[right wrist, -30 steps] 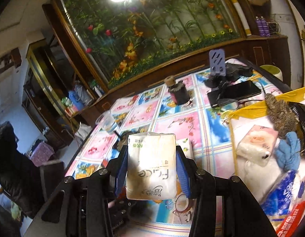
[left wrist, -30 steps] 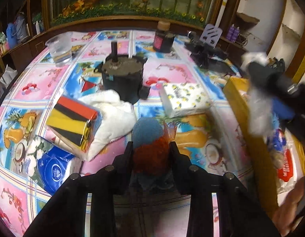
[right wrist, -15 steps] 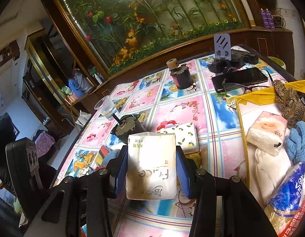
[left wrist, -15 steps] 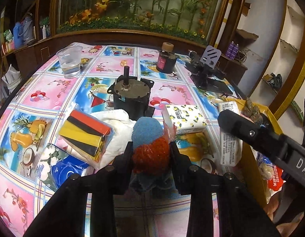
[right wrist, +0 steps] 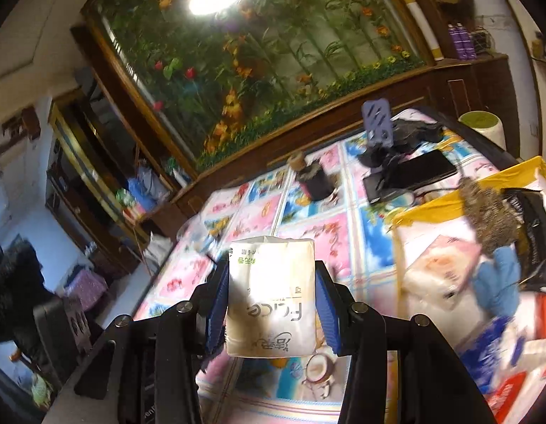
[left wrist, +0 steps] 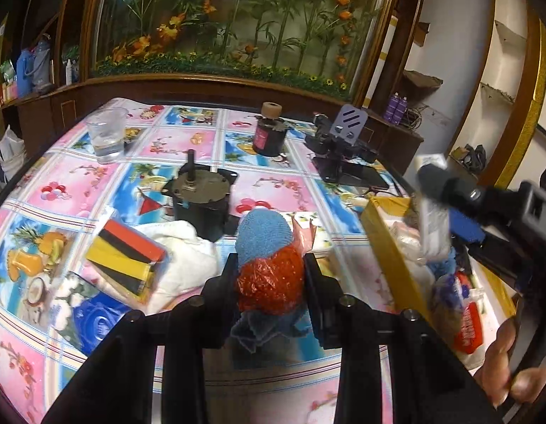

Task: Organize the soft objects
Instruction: 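Carry the beige tissue pack and blue cloth toward the box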

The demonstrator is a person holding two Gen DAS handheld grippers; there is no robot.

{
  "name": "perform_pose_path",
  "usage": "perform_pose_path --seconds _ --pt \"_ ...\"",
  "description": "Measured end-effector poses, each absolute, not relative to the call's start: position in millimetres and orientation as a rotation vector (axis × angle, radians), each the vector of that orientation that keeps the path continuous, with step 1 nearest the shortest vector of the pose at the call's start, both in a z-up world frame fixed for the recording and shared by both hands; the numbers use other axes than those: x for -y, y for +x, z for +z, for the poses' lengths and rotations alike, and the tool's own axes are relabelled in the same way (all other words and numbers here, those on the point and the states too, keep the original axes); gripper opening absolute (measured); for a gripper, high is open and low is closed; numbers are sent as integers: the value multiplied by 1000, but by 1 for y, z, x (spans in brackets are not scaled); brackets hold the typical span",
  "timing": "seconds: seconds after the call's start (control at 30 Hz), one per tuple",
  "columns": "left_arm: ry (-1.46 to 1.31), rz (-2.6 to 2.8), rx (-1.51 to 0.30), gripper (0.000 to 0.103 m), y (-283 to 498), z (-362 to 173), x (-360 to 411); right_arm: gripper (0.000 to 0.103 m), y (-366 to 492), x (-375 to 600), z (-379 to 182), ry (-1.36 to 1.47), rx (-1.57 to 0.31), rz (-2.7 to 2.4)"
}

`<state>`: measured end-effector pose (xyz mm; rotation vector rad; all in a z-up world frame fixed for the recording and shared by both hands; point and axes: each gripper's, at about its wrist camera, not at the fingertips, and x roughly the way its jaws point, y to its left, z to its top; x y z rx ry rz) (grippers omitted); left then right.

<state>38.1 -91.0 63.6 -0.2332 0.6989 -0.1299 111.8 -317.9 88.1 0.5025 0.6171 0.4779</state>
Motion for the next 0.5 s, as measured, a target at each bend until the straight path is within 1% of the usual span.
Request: perform_pose_path --seconds 0.17,0.33,0.5 --pt "-247 -229 -714 33 42 68 137 49 110 389 95 606 -538 351" --pt "-250 -418 -750 33 40 72 209 49 107 448 85 704 -538 251" --pt "-153 -551 -796 34 27 64 262 49 104 479 79 736 -551 189"
